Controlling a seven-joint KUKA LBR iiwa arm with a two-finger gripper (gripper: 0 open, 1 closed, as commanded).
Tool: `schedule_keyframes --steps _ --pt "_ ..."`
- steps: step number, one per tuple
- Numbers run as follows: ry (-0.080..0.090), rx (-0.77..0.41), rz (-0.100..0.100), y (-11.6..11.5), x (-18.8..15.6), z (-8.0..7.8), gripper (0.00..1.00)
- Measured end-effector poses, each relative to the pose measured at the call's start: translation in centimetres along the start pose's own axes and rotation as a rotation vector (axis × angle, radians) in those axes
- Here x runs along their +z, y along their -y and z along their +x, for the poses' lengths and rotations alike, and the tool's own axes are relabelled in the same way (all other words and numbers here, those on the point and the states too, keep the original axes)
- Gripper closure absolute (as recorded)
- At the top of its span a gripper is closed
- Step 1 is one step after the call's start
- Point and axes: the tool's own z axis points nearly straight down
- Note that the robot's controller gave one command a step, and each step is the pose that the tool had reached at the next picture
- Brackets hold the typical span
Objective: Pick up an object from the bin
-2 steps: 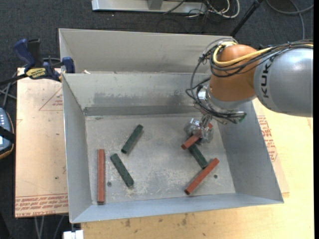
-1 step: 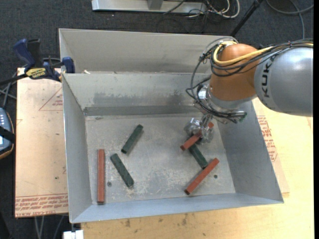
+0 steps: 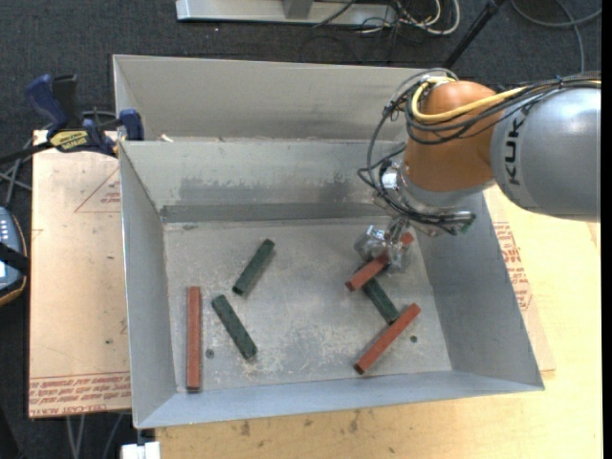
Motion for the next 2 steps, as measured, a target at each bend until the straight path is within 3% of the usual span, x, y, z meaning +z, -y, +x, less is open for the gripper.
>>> schedule_keyframes --steps 2 --pt "0.0 0.0 0.001 0.0 -2.7 0.0 1.0"
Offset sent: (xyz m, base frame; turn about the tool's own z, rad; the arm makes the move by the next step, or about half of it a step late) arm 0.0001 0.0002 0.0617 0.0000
